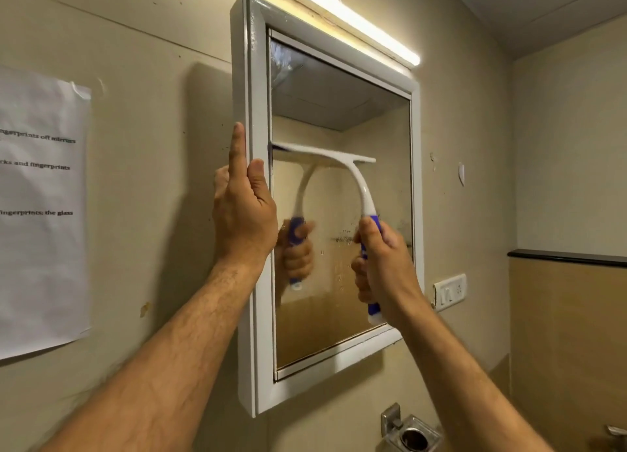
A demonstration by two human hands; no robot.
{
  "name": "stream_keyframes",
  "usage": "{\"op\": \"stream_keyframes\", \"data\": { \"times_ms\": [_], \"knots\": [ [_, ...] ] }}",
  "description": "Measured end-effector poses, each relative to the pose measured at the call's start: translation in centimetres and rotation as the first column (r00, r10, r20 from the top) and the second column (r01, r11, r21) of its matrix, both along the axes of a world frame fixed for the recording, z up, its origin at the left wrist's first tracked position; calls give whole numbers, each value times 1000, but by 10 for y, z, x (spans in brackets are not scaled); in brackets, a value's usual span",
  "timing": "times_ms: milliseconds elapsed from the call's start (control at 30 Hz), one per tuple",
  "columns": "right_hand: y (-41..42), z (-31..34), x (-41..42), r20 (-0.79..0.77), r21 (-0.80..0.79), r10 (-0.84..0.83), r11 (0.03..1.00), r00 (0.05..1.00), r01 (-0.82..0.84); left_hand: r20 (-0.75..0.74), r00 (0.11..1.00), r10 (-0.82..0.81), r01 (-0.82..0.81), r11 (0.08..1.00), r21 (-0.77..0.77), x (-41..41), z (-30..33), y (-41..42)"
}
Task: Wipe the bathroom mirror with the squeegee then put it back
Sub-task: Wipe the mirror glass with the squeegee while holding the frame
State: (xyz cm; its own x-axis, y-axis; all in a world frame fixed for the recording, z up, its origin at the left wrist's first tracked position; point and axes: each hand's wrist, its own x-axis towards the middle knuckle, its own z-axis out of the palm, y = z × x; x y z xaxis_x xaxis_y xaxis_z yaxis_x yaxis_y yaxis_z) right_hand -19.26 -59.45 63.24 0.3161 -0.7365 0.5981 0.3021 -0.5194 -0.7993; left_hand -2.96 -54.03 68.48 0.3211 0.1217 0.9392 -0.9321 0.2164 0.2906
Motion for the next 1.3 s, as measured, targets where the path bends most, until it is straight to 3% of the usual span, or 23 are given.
{"op": "stream_keyframes", "data": {
  "times_ms": [367,633,867,1133,1300],
  "knots": [
    [10,-72,3,23,13,10,1000,1000,-10,-13,1000,2,-2,1000,-5,-2,1,1],
    [6,-23,5,29,53,32,998,999,-33,-16,1000,10,-10,1000,6,-2,1,2],
    [15,-79,1,12,70,18,997,1000,-19,-15,1000,-11,12,1000,9,-2,1,2],
    [3,-30,2,20,86,47,995,999,-48,-59,998,-13,14,1000,26,0,-10,-1],
    [4,-66,-3,25,156,177,971,984,-179,-114,993,12,-9,1000,26,-3,-41,-1]
  ]
}}
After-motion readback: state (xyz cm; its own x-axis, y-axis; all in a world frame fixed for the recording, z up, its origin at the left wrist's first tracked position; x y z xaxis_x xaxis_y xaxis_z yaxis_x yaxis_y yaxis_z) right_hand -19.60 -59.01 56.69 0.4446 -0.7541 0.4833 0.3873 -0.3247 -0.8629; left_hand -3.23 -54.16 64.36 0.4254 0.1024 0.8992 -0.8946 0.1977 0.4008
